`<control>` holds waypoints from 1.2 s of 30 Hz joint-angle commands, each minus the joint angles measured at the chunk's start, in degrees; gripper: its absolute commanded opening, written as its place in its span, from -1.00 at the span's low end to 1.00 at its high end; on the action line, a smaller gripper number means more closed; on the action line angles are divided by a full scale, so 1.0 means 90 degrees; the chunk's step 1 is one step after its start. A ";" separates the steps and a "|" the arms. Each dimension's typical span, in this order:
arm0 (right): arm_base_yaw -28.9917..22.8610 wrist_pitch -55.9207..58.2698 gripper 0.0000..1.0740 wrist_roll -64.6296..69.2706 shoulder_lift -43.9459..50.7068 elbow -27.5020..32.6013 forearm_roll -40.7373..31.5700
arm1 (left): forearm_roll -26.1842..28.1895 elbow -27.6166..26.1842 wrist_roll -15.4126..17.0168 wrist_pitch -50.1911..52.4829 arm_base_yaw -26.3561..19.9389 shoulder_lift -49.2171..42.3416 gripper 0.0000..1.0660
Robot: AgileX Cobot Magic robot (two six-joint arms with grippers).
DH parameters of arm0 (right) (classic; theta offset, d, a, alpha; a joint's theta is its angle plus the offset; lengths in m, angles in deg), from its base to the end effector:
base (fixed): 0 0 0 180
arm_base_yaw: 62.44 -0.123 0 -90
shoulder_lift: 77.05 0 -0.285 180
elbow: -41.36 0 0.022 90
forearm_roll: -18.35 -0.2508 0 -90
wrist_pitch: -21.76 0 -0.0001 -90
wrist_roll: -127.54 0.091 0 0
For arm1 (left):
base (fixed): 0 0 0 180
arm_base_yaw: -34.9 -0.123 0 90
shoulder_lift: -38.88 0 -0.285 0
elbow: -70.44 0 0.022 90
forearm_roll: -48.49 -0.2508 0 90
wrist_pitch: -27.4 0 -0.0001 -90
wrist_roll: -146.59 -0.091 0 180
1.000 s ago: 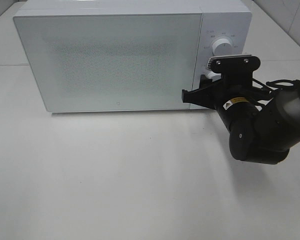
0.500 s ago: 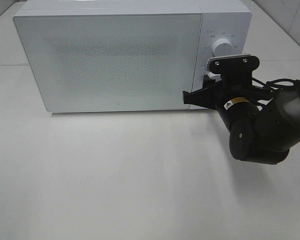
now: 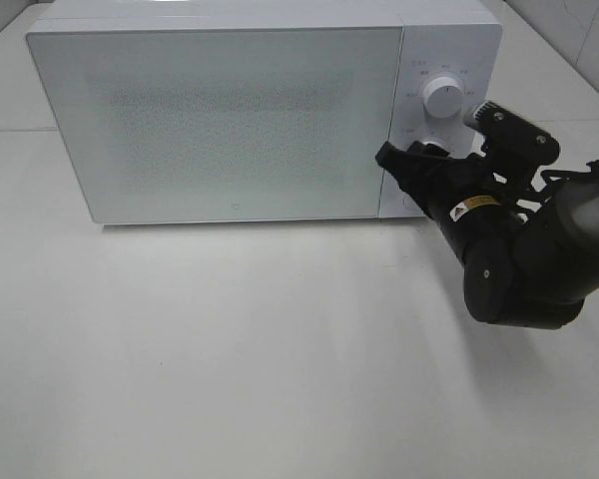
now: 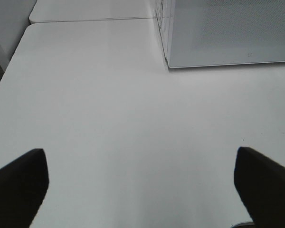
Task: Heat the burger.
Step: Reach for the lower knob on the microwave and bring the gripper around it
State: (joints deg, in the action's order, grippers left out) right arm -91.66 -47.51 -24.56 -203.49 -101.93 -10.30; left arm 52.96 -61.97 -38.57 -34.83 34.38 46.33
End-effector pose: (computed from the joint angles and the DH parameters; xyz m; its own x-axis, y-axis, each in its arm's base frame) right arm 0.3200 0.1323 0.1093 -0.1065 0.5828 -0.8056 0.0248 0.8115 0.5838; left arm -0.0089 -0.0064 0.2801 -0.4536 0.0494 -0.8898 0.0767 0.9969 0.0162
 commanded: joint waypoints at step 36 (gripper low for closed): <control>-0.0032 -0.1439 -0.96 0.6487 -0.0006 -0.0153 0.1159 | 0.0025 -0.0006 0.0000 0.0089 -0.0013 -0.0089 0.85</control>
State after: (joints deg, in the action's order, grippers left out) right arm -91.55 -47.97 33.94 -203.49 -101.59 -8.87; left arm 52.96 -61.97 -38.57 -34.83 34.38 46.33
